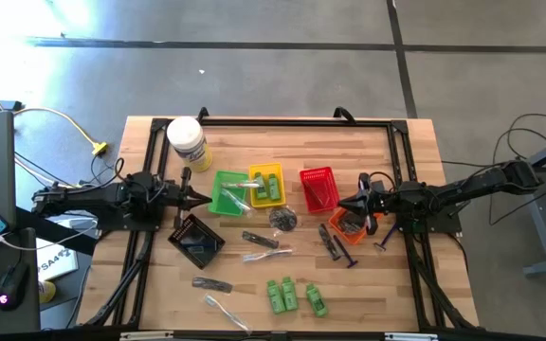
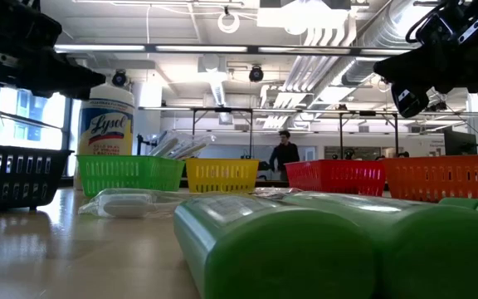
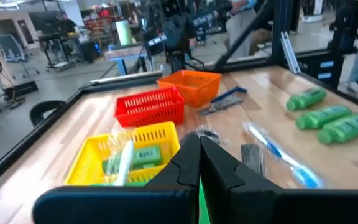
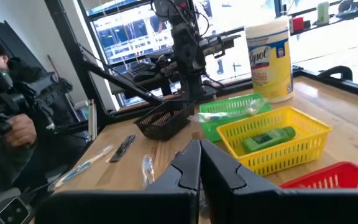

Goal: Pick & Place Travel size toiletries
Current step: Put the left blue razor into the black basket

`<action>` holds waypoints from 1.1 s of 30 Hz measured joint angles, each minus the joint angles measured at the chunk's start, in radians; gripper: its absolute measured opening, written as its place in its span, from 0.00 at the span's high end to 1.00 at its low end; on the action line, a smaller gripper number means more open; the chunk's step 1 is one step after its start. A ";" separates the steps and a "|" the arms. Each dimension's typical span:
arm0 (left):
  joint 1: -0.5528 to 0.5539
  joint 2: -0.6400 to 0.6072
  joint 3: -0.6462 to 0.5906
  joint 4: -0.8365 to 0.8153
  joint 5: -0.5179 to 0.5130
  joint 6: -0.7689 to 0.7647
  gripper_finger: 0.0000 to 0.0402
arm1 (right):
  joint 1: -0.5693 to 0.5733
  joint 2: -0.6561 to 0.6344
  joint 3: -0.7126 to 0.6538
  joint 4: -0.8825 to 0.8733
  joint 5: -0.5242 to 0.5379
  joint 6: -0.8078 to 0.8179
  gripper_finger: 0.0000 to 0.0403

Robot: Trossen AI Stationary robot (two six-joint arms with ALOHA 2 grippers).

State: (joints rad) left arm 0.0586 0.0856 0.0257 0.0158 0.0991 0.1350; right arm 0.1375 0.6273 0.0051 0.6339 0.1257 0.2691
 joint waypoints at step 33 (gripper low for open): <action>-0.001 0.190 -0.005 -0.007 0.025 -0.064 1.00 | 0.048 -0.002 0.000 0.067 0.025 -0.029 1.00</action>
State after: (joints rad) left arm 0.0578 0.2756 0.0204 0.0090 0.1246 0.0711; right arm 0.1860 0.6254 0.0052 0.7006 0.1505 0.2402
